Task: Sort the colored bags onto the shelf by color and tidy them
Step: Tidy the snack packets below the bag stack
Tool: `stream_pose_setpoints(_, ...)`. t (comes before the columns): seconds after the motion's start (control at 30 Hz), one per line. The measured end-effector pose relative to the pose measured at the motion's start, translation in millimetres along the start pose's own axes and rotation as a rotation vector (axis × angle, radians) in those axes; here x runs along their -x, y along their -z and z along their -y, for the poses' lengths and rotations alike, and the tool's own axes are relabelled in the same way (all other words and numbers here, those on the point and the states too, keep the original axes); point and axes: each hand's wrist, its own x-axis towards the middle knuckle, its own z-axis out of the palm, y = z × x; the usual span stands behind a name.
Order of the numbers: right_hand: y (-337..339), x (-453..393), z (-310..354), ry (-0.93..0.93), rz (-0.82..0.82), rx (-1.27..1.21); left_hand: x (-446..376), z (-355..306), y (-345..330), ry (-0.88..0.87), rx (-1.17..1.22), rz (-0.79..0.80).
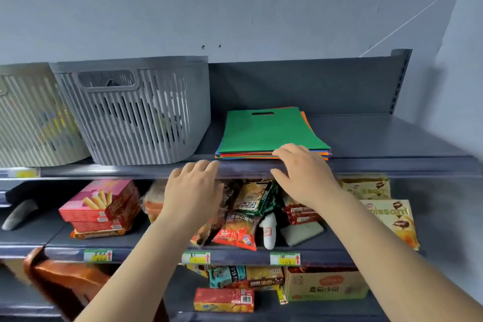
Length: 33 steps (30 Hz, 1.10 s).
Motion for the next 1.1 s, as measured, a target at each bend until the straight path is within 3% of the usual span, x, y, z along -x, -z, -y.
stream_pose_setpoints(0.13,-14,-47,-10,0.005,0.011,0.005,-41,14,-22,-0.020,0.026,-0.022)
stream_pose_setpoints(0.43,-36,-98,-20,-0.050,0.271,-0.012,-95,39,-54,-0.074,0.118,-0.084)
stream_pose_setpoints(0.8,-23,-78,-41,-0.139,0.183,0.017,-99,32,-54,-0.070,0.290,-0.058)
stream_pose_setpoints(1.1,-11,-59,-63,-0.281,0.022,0.049,-115,9,-75,-0.281,0.255,0.045)
